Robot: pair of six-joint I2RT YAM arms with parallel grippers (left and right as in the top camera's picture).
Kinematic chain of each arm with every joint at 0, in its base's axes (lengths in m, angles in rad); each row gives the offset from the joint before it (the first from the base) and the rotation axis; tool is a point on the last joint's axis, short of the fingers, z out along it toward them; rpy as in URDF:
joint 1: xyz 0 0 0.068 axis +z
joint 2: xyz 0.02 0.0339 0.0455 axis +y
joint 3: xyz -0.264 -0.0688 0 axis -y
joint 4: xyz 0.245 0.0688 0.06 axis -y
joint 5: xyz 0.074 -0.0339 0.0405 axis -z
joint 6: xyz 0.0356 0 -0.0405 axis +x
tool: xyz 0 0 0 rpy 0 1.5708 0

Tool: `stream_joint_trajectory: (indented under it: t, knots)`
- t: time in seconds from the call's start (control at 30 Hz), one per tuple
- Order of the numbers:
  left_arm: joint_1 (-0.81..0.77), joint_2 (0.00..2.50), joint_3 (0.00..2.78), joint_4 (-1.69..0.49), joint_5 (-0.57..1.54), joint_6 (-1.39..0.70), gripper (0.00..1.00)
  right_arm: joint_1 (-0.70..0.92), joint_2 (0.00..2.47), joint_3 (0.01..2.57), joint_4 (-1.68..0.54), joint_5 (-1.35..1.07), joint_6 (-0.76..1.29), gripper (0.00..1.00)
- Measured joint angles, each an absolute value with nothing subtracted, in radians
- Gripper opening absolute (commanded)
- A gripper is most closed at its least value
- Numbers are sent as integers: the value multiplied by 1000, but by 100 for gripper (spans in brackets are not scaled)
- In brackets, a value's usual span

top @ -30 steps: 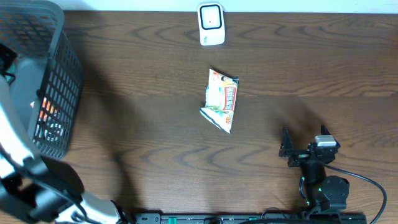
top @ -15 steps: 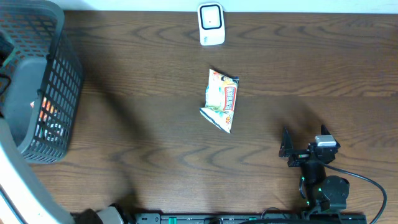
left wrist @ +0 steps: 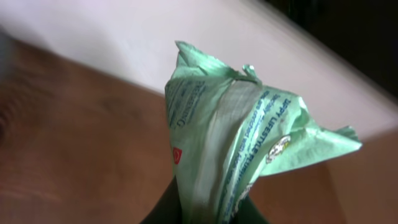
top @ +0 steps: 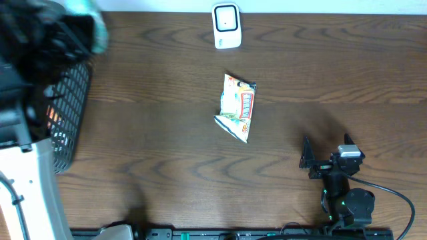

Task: Scan the item barcode
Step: 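Lift the green packet out of the basket with the left gripper, then carry the green packet toward the scanner and release it on the table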

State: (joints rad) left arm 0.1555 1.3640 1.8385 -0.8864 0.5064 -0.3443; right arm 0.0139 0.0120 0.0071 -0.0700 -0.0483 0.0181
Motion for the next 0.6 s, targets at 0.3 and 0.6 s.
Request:
stream_joint_trajectory:
  t: [0.3,0.6]
  knots:
    - [-101,1434,1839,-1098,261,-226,7,14,12,7,-70,-49,18,99]
    - [-194,1578,1839,-1238,183,-175,7,14,12,7,-70,-49,18,99]
